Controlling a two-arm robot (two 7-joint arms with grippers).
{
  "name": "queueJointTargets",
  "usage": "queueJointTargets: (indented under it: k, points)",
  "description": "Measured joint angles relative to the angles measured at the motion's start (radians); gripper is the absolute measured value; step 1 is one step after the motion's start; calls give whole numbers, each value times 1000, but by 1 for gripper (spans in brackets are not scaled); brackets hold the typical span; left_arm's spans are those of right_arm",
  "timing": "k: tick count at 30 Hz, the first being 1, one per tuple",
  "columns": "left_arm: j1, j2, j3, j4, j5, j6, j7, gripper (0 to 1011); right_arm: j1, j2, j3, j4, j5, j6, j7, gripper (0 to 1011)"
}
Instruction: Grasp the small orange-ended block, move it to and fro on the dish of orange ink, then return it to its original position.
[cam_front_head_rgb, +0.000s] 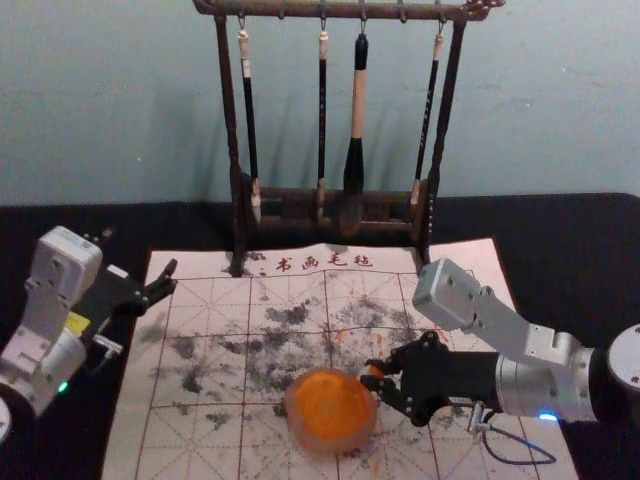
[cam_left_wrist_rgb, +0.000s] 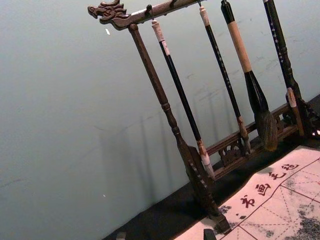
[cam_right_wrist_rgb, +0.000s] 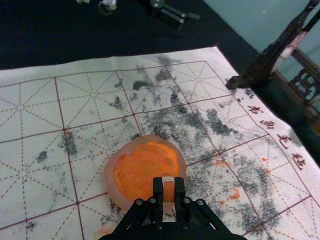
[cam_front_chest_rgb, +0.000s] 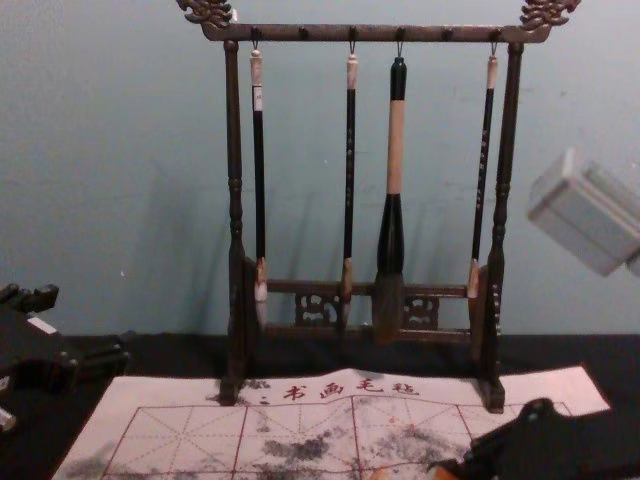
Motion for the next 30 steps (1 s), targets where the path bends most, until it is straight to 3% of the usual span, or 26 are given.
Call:
queueJointTargets:
  k: [11,22,30]
  points:
    - [0,0,0,0,0,0,0,1002,-23,9,52,-40,21,25,-51,92]
    - [0,0,0,0,0,0,0,1001,-87,47,154,-105,34,80,-140,92]
    - [0,0,0,0,0,0,0,1001,-137,69,217,-134,44,103,-169,92]
